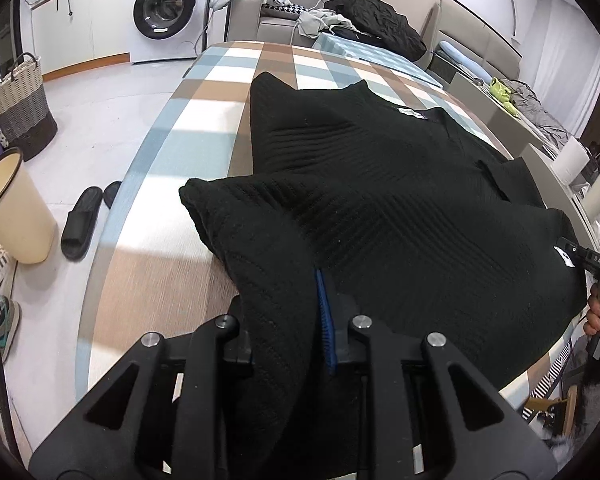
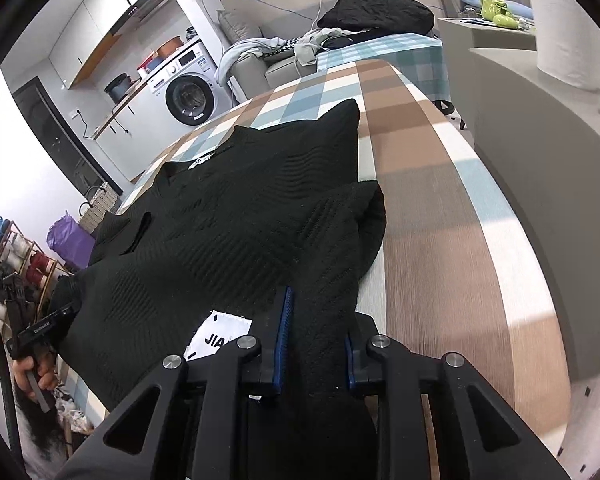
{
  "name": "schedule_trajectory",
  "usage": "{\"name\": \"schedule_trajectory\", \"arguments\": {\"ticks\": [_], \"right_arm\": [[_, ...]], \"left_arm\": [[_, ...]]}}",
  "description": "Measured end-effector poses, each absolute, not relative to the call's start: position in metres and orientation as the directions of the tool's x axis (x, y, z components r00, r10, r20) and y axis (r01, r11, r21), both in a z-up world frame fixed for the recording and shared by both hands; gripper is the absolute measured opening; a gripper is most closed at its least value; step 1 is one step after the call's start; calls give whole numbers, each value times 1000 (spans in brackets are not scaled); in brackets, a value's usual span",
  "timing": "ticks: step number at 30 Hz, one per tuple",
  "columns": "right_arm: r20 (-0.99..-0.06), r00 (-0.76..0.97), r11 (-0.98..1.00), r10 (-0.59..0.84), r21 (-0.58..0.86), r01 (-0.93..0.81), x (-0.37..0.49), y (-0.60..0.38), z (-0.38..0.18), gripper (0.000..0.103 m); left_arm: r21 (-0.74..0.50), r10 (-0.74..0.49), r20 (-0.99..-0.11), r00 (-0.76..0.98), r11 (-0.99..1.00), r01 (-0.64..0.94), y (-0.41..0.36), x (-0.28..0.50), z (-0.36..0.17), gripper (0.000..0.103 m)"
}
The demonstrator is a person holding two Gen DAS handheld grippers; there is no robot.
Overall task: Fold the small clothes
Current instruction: 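Grasp the hem edge with the right gripper while the left gripper holds it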
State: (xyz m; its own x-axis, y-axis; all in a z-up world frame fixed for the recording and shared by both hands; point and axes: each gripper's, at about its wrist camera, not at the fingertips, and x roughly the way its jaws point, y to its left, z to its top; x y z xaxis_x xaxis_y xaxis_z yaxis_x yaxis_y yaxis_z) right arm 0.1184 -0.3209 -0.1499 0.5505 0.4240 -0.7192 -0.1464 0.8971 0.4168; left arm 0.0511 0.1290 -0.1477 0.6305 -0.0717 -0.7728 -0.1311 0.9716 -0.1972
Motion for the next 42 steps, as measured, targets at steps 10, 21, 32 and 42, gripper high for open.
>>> {"name": "schedule_trajectory", "arguments": {"ticks": [10,21,32,42], "right_arm": [[-727,544,899,420,417,-137,114,-323,-146,31],[-706,554,885,441,445,-136,78,-346,-135,51],[-715,510,867,479,476,-147,34,-353,-148,52],[-705,479,847,522,494,-196,19,-351,-139,52]], "left_arm": [[-177,-43,-773,632,973,-151,130,35,-147,29],[-214,-56,-757,651,962,-167,149,-7,-131,50],[-214,-88,-783,615,968,-134,155,-43,-135,51],[-235,-133,-781,610,968,-89,155,-52,-126,51]]}}
